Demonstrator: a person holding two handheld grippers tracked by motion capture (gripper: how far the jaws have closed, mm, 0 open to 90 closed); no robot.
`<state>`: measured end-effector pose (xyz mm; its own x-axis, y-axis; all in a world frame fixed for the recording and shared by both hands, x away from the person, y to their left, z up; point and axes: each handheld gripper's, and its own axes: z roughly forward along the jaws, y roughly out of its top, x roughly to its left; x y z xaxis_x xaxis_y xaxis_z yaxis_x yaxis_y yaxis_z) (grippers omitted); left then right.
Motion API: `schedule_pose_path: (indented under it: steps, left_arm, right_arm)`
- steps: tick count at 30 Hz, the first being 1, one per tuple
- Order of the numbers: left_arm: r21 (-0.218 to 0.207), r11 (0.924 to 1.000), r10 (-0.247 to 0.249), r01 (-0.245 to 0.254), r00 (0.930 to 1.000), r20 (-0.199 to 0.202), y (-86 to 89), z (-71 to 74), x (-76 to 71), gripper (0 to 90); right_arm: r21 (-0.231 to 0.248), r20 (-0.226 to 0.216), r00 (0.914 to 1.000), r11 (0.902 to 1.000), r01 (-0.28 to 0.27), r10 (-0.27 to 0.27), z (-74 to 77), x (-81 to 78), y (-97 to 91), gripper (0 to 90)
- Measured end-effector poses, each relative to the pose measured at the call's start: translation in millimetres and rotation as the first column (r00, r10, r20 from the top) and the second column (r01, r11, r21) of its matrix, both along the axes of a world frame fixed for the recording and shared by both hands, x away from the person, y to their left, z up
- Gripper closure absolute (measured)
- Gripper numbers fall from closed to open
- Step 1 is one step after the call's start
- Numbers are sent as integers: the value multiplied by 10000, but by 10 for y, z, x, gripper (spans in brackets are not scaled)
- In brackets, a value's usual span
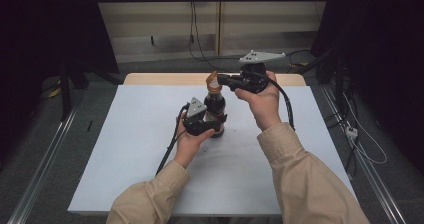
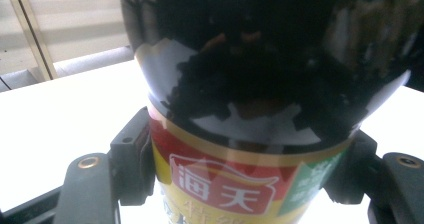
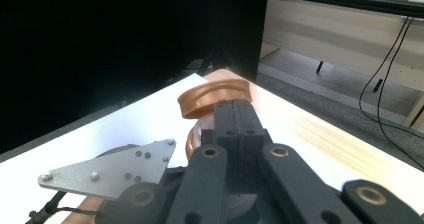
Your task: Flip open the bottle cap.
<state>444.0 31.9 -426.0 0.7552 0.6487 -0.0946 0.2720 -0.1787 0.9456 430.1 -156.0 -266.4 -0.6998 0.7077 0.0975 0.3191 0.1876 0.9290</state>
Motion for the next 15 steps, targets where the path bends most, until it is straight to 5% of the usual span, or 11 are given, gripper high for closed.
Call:
schedule_pose_path:
  steps: [15]
  left_arm:
    - [15,10000,1,-1,10000,3,1,-1,0,296]
  right_arm:
    - [-73,1,10000,9999,78,-78,16,18,24,900]
